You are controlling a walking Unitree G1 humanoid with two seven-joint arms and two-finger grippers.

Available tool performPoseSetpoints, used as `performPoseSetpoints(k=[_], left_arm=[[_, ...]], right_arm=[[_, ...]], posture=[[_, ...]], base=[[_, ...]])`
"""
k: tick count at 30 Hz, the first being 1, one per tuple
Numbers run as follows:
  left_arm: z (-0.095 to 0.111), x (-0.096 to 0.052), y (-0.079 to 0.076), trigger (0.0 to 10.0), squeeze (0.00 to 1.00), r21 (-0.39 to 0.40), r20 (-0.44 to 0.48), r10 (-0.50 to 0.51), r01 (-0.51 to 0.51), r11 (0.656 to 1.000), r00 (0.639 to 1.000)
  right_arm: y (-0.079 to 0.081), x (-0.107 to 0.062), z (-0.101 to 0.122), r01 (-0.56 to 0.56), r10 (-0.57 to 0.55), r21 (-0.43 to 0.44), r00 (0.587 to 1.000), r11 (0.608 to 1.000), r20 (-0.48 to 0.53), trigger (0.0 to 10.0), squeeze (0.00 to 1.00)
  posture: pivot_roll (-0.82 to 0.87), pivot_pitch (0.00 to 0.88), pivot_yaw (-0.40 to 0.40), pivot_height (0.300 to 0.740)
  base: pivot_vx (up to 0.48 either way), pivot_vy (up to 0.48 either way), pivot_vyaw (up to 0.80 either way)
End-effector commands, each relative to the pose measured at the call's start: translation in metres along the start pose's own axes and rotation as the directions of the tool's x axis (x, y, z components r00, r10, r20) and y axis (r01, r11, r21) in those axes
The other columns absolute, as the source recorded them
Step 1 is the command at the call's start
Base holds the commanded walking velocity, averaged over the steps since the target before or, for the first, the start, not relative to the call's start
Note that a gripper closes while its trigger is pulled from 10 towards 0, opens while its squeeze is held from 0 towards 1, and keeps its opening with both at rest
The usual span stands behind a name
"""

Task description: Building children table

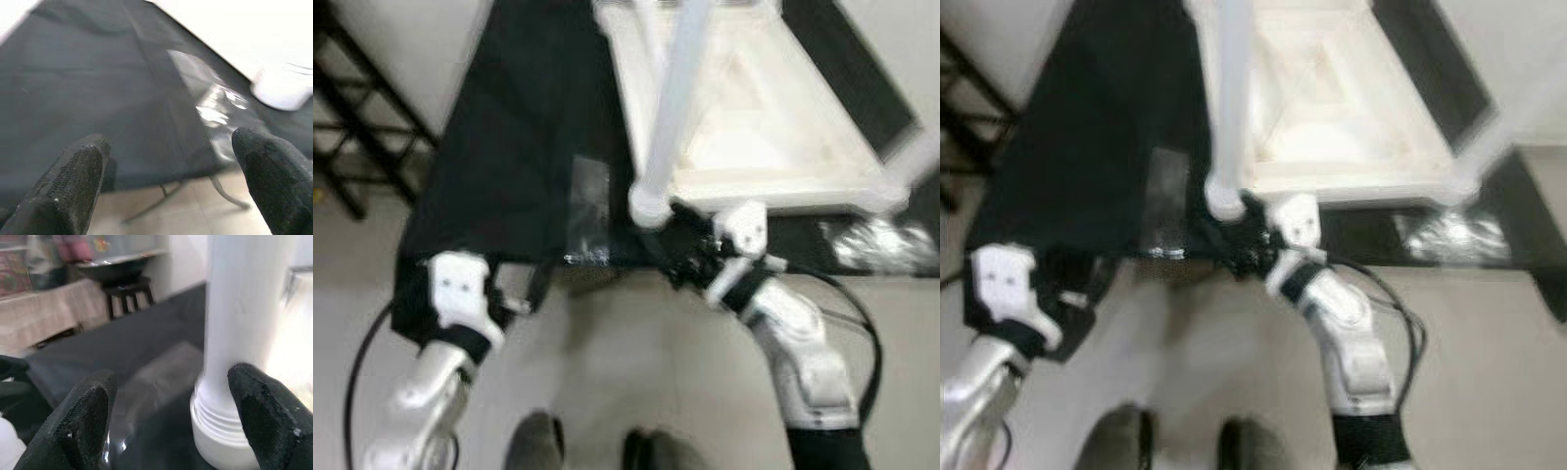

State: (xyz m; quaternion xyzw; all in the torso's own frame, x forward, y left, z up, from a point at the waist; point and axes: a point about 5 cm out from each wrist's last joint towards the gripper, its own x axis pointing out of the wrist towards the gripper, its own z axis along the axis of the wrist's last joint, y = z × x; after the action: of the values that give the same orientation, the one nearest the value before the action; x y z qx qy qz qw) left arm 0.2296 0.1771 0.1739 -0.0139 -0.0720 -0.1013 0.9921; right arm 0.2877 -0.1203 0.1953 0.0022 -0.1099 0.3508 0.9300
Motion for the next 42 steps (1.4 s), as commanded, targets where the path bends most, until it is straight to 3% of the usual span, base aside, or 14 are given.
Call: performPoseSetpoints(k=[1,7,13,23,35,42], left_arm=[[-0.009,-0.006,-0.007,10.0,0.00,-0.026,-0.036,-0.014,0.013,1.000,0.999],[-0.012,-0.008,-0.009,10.0,0.00,-0.035,-0.045,-0.018,0.016,0.999,0.999],[-0.019,-0.012,-0.013,10.0,0.00,-0.033,-0.065,-0.022,0.020,0.999,0.998],[-0.020,-0.010,-0.014,10.0,0.00,-0.029,-0.060,-0.002,0.000,1.000,0.998],[-0.025,-0.010,-0.011,10.0,0.00,0.005,-0.083,0.024,-0.024,1.000,0.996],[-0.035,-0.018,-0.014,10.0,0.00,-0.012,-0.123,0.021,-0.022,1.000,0.992]], right_arm=[[0.005,-0.004,-0.003,-0.003,0.004,0.014,1.000,1.000,-0.016,10.0,0.00],[0.008,-0.006,-0.004,-0.011,0.011,0.023,1.000,1.000,-0.020,10.0,0.00],[0.021,-0.011,-0.007,-0.054,0.055,0.038,0.998,0.998,-0.036,10.0,0.00],[0.021,-0.014,-0.011,-0.043,0.045,0.039,0.998,0.998,-0.054,10.0,0.00],[0.015,-0.015,-0.026,0.061,-0.056,0.033,0.990,0.998,-0.133,10.0,0.00],[0.008,-0.028,-0.044,0.167,-0.161,0.008,0.961,0.986,-0.227,10.0,0.00]], posture=[[0.08,0.230,-0.105,0.740],[0.09,0.224,-0.104,0.740],[0.08,0.218,-0.105,0.740],[0.07,0.212,-0.110,0.740],[0.07,0.213,-0.109,0.740],[0.08,0.217,-0.104,0.740]], base=[[0.000,0.000,0.00],[0.000,0.000,0.00],[0.000,0.000,0.00],[0.000,0.000,0.00],[0.000,0.000,0.00],[0.000,0.000,0.00]])
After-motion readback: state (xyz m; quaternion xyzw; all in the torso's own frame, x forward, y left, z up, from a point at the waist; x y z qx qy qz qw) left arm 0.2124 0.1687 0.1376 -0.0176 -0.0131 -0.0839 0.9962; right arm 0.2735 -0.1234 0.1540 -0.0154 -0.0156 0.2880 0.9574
